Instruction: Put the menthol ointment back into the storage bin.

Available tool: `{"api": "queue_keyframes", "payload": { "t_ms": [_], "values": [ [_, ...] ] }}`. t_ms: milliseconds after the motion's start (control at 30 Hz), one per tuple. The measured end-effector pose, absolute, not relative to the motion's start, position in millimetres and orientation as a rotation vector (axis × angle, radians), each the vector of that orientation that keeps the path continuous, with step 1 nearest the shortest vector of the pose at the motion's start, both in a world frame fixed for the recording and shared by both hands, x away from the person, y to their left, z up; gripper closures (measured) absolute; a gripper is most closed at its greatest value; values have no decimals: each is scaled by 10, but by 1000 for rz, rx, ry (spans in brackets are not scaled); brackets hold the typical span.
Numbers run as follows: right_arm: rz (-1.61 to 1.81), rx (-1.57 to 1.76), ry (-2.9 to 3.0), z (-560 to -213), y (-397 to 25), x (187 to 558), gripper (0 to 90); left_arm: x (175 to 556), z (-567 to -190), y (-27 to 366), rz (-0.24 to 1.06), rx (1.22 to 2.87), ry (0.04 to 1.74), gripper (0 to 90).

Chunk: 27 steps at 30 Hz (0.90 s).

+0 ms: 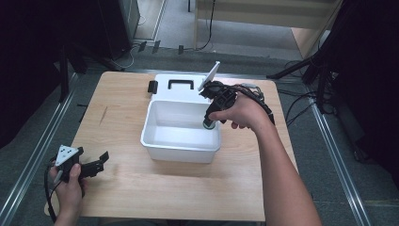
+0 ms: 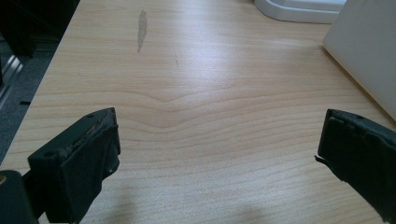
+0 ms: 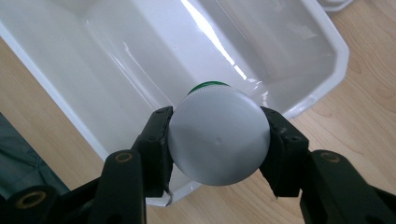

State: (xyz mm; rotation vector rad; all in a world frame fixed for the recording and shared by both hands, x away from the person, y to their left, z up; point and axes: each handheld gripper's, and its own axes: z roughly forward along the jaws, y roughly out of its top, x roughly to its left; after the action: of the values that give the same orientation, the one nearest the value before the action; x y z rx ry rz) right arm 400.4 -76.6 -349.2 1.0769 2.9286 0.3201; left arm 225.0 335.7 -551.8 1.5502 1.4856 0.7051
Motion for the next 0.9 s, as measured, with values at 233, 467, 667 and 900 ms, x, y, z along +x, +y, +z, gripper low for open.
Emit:
{"api": "queue_keyframes", "payload": {
  "t_ms": [233, 467, 667, 900],
  "values": [
    [305, 1026, 2953, -3619, -728, 4014, 511, 2250, -5518, 3358, 703, 1551, 1486, 0],
    [312, 898, 2967, -3756, -728, 4014, 510, 2251, -5517, 3357, 702, 1551, 1486, 0],
    [311, 840, 2988, -3873, -686, 4004, 510, 2252, -5518, 3356, 703, 1549, 1485, 0],
    [304, 827, 3005, -4017, -667, 4024, 510, 2252, -5519, 3356, 700, 1545, 1487, 0]
  ]
}}
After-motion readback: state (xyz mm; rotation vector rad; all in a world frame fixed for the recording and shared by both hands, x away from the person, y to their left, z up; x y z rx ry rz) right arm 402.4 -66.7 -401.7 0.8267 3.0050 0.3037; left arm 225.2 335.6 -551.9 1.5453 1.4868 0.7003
